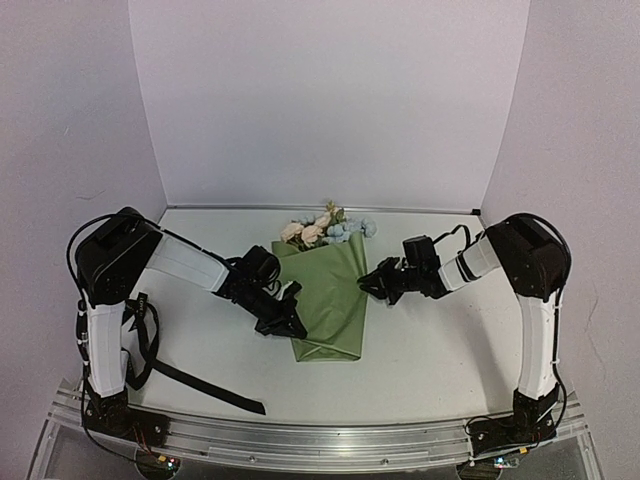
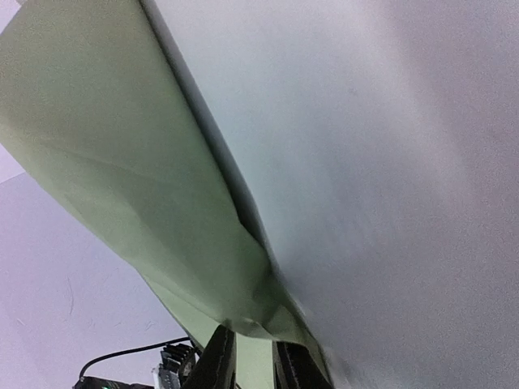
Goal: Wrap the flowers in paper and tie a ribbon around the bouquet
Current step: Press the fold line on the folded wrapping paper.
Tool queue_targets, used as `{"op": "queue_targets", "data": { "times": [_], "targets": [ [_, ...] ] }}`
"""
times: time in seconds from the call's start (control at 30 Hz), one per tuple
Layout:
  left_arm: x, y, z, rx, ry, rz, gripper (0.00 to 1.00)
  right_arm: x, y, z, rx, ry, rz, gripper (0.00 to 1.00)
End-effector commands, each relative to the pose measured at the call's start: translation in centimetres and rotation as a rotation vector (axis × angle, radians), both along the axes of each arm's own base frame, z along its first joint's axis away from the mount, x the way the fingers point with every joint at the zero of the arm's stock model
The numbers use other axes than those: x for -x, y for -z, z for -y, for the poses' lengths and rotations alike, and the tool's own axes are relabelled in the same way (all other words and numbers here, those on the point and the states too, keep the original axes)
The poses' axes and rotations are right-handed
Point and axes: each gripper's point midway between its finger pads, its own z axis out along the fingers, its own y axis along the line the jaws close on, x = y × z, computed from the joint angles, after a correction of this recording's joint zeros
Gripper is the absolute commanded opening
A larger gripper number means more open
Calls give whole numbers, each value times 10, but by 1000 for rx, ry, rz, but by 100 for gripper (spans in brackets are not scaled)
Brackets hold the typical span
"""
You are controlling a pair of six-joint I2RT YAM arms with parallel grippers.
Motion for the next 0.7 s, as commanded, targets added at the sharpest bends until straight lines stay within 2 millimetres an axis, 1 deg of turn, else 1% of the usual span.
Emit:
{"op": "queue_targets", "data": {
  "times": [0.0, 0.17, 0.23, 0.27, 0.37, 0.43, 0.53, 0.67],
  "targets": [
    [30, 57, -63, -303, -61, -101, 0, 35, 13, 7, 97, 7, -12, 19],
    [35, 50, -71, -317, -65, -86, 0, 75, 12, -4, 129, -29, 7, 19],
    [37, 49, -74, -323, -68, -84, 0, 81, 6, -4, 138, -32, 28, 19],
    [37, 49, -75, -328, -69, -79, 0, 81, 4, -3, 140, -28, 35, 19],
    [37, 50, -76, -333, -67, -74, 0, 67, -10, -6, 122, -24, 65, 21],
    [36, 51, -76, -334, -65, -72, 0, 52, -19, -10, 97, -15, 81, 21],
    [35, 51, -76, -334, -65, -67, 0, 36, -32, -17, 69, -11, 99, 22],
    [35, 50, -76, -329, -65, -62, 0, 27, -50, -20, 85, -25, 138, 23]
  ]
}}
